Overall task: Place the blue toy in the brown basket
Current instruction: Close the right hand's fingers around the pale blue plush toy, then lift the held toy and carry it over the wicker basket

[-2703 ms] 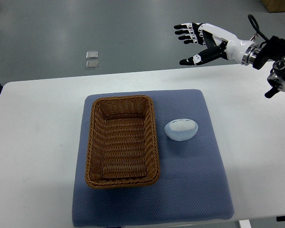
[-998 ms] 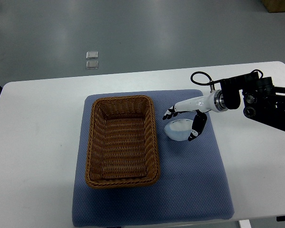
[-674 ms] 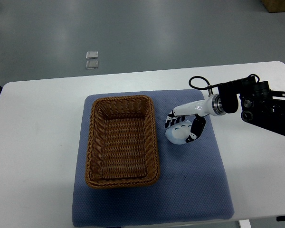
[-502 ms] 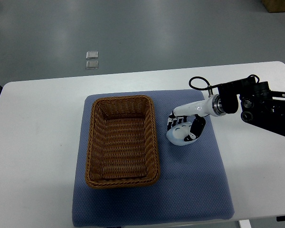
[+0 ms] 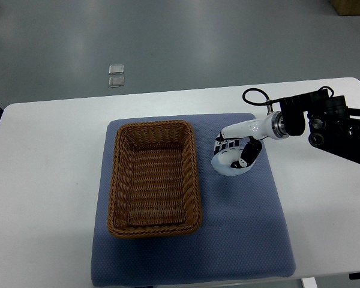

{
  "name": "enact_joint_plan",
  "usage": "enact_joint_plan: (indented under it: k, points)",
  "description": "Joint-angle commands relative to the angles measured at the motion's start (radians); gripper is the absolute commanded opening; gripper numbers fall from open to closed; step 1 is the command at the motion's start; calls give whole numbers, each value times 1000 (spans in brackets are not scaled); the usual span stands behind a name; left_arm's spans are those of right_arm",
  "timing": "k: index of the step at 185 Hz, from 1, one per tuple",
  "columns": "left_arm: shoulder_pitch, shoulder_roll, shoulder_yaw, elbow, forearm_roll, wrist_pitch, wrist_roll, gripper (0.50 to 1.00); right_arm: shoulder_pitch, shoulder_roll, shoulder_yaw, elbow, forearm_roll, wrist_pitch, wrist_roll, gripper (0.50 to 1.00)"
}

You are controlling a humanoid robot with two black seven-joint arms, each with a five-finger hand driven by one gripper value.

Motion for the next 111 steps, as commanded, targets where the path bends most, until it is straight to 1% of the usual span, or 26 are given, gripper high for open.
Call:
enact_joint_plan:
  k: [1, 44, 77, 97, 111]
  points:
    - [0, 0, 0, 0, 0, 0, -1, 1000, 26, -14, 3, 0, 4, 0, 2, 641]
    - [-1, 0, 0, 0, 0, 0, 1, 1000, 85, -20, 9, -9, 10, -3, 6, 641]
    - [0, 0, 0, 0, 0, 0, 1, 1000, 136, -1, 37, -9, 11, -3, 8, 646]
    - [0, 0, 0, 0, 0, 0, -1, 1000, 159, 52, 38, -14, 13, -3, 8, 652]
    - [0, 0, 0, 0, 0, 0, -1, 1000, 171, 107, 49, -31, 13, -6, 8, 652]
